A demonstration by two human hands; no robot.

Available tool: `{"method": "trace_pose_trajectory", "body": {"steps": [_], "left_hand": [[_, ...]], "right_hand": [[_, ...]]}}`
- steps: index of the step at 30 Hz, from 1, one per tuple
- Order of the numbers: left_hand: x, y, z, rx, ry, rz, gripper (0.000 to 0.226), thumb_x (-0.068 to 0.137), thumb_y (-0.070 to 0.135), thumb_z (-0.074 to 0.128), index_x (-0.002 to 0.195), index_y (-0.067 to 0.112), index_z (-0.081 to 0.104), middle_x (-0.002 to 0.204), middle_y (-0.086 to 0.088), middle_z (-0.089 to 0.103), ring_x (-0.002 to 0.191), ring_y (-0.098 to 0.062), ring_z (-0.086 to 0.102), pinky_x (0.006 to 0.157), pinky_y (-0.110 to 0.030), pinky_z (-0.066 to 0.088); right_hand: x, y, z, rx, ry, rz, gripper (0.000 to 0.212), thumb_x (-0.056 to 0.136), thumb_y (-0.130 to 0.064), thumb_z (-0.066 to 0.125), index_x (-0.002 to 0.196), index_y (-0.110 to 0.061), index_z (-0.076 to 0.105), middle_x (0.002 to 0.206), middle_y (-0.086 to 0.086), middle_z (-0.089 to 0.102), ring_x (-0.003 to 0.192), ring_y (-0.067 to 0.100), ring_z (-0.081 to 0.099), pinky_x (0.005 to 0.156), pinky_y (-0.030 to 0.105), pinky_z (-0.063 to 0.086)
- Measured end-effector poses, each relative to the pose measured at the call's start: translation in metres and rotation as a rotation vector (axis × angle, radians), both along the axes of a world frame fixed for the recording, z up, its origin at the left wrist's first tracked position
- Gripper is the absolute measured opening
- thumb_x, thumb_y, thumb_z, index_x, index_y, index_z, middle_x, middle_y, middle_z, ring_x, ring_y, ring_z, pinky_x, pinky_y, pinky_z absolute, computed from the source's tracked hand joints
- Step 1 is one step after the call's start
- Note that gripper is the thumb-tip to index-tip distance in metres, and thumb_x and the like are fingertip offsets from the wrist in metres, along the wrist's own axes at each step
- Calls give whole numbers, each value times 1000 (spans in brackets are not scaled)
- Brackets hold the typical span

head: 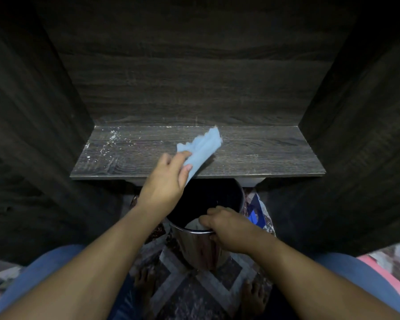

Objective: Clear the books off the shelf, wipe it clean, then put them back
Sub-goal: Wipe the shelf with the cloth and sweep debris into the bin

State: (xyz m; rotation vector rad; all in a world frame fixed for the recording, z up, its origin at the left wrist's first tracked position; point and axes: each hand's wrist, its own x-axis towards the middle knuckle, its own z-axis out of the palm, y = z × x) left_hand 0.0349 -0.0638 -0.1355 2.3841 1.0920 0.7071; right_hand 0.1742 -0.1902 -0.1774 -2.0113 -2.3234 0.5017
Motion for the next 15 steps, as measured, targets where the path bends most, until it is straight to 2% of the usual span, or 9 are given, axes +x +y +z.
{"method": "trace_pose_trajectory", "body": {"steps": [2,3,6,8,12,15], "left_hand": [[3,4,-11,-33,256,7,35,100,32,44,133,22,51,118,-12,49,99,-34,57,80,-34,42],[4,4,-13,-53,299,18,34,100,31,43,132,21,51,118,-13,49,99,-36,57,80,-36,43],[7,6,-8,-14,117,39,33,99,31,46,130,21,54,109,-10,47,86,-28,55,76,-34,42],[8,7,-6,26,52,49,32,99,32,48,128,22,55,107,-8,46,82,-24,51,74,-32,42],[5,13,-19,-70,288,-96,31,97,33,51,125,22,59,116,-13,54,100,-33,57,84,-36,47],[6,19,-15,-89,171,-78,34,96,33,54,127,21,59,118,-13,55,105,-33,57,89,-34,44]], "right_hand": [[1,1,0,15,-7,-3,25,87,-11,52,111,-13,56,105,11,54,102,31,51,80,35,39],[0,2,0,23,-12,-1,24,87,-11,52,111,-13,56,104,12,54,101,31,51,76,34,37],[0,3,1,18,-16,0,22,88,-11,52,110,-13,56,104,11,53,100,30,50,72,31,30],[1,3,1,13,-1,9,23,87,-10,53,110,-12,56,103,12,54,99,32,51,75,34,36],[2,5,1,20,3,14,25,86,-11,53,111,-11,57,104,13,55,100,34,51,80,38,40],[3,8,1,54,15,14,24,86,-12,53,109,-12,58,102,13,56,97,33,52,77,37,38]]}}
